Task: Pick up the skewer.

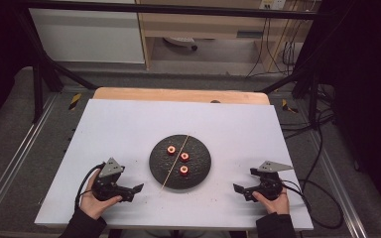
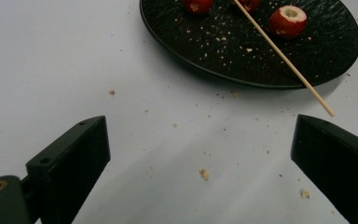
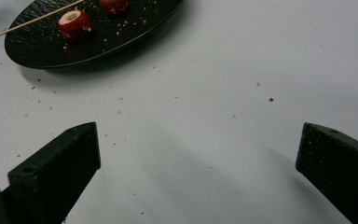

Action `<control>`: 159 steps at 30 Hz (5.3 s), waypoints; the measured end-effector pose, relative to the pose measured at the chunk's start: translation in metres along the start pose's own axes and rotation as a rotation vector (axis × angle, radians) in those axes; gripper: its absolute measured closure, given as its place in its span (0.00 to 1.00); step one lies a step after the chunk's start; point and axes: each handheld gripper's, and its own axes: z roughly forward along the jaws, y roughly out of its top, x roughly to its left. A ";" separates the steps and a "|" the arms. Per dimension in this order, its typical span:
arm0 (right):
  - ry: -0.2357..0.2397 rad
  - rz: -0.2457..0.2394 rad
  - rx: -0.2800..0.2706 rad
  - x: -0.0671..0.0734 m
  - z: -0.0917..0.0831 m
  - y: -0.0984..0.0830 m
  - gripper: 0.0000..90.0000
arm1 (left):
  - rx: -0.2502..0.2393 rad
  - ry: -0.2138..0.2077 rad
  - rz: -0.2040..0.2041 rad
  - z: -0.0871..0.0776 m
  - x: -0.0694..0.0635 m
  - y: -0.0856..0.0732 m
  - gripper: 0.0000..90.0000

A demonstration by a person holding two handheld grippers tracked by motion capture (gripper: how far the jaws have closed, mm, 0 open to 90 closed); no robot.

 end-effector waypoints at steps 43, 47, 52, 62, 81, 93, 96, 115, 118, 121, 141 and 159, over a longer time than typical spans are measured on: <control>-0.001 -0.001 0.006 0.000 0.001 0.000 0.01 | 0.131 0.010 0.008 0.062 -0.046 0.074 0.22; 0.000 -0.001 0.006 0.000 0.001 0.000 0.01 | 0.156 0.019 0.003 0.070 -0.049 0.076 0.28; 0.001 -0.003 0.005 0.000 0.001 0.000 0.01 | 0.186 0.039 -0.008 0.077 -0.052 0.077 0.39; 0.005 -0.001 0.006 0.000 0.002 0.000 0.01 | 0.207 0.048 -0.038 0.081 -0.058 0.080 0.61; 0.007 -0.003 0.006 0.000 0.001 0.000 0.01 | 0.275 0.098 -0.057 0.089 -0.073 0.081 0.85; 0.009 -0.002 0.007 0.000 0.002 0.000 0.01 | 0.289 0.125 -0.084 0.088 -0.074 0.082 0.96; 0.011 0.001 0.008 0.000 0.001 0.000 0.01 | 0.290 0.127 -0.090 0.087 -0.072 0.082 0.97; 0.006 -0.001 0.011 0.000 0.001 0.000 0.01 | 0.171 0.083 -0.045 0.060 -0.059 0.074 0.98; 0.004 0.000 0.012 0.000 0.001 0.000 0.01 | 0.137 0.054 -0.038 0.052 -0.053 0.071 0.98; 0.003 -0.001 0.017 0.000 0.002 0.000 0.01 | 0.100 0.036 -0.027 0.044 -0.048 0.066 0.98; 0.008 0.027 0.025 0.001 0.004 0.002 0.01 | -0.067 -0.072 -0.001 -0.002 -0.014 0.014 0.98; 0.003 0.033 0.033 0.017 0.014 0.020 0.00 | -0.115 -0.122 0.011 -0.010 -0.010 -0.001 0.98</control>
